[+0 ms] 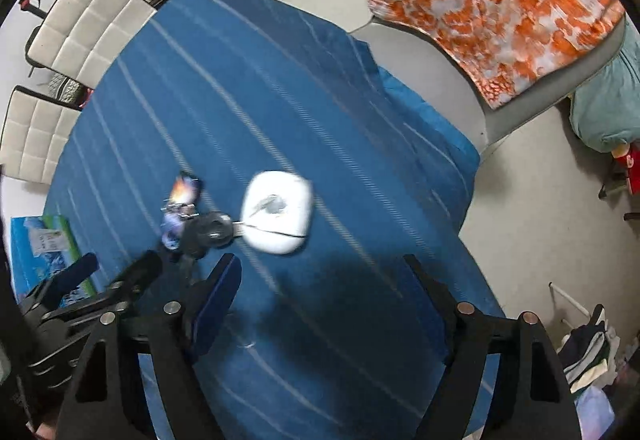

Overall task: Organize rigid objects
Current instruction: 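Grasp the car keys with the left tool while the right tool grasps the white egg, then carry keys and white egg into the blue box and release them, then move the right tool to the phone-like fob and grasp it, then carry the fob into the blue box and release it beside the keys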

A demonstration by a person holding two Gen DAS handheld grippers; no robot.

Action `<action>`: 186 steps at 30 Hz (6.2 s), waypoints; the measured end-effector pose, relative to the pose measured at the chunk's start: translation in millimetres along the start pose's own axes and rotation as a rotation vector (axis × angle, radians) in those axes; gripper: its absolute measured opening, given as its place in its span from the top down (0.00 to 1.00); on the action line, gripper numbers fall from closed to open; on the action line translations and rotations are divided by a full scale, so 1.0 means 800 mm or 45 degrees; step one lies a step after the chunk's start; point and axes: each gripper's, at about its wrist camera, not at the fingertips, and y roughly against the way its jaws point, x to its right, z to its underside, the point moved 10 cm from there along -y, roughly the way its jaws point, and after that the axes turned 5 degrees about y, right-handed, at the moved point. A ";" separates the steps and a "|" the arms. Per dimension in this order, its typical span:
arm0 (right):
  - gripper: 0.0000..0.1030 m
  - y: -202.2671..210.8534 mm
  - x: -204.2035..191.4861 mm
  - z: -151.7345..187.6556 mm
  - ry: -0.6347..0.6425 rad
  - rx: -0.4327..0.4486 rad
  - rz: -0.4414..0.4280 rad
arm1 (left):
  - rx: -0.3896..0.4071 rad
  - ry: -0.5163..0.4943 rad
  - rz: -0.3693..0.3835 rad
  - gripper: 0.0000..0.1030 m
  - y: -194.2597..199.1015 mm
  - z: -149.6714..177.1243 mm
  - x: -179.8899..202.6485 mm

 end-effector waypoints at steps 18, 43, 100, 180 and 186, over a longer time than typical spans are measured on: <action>0.20 -0.039 -0.037 -0.043 0.044 -0.003 -0.024 | 0.017 0.237 0.121 0.82 0.004 0.028 -0.045; 0.53 -0.003 -0.109 0.001 0.251 0.083 -0.019 | 0.266 0.354 0.222 0.95 0.126 0.049 -0.082; 0.52 0.006 -0.522 0.197 0.939 0.078 -0.066 | 0.241 0.783 -0.023 0.95 0.107 0.233 -0.425; 0.74 -0.095 -0.336 0.013 0.487 -0.104 0.188 | 0.148 0.770 -0.044 0.07 0.090 0.128 -0.348; 0.74 -0.073 -0.347 0.024 0.491 -0.054 0.173 | 0.178 0.729 -0.086 0.07 0.109 0.135 -0.348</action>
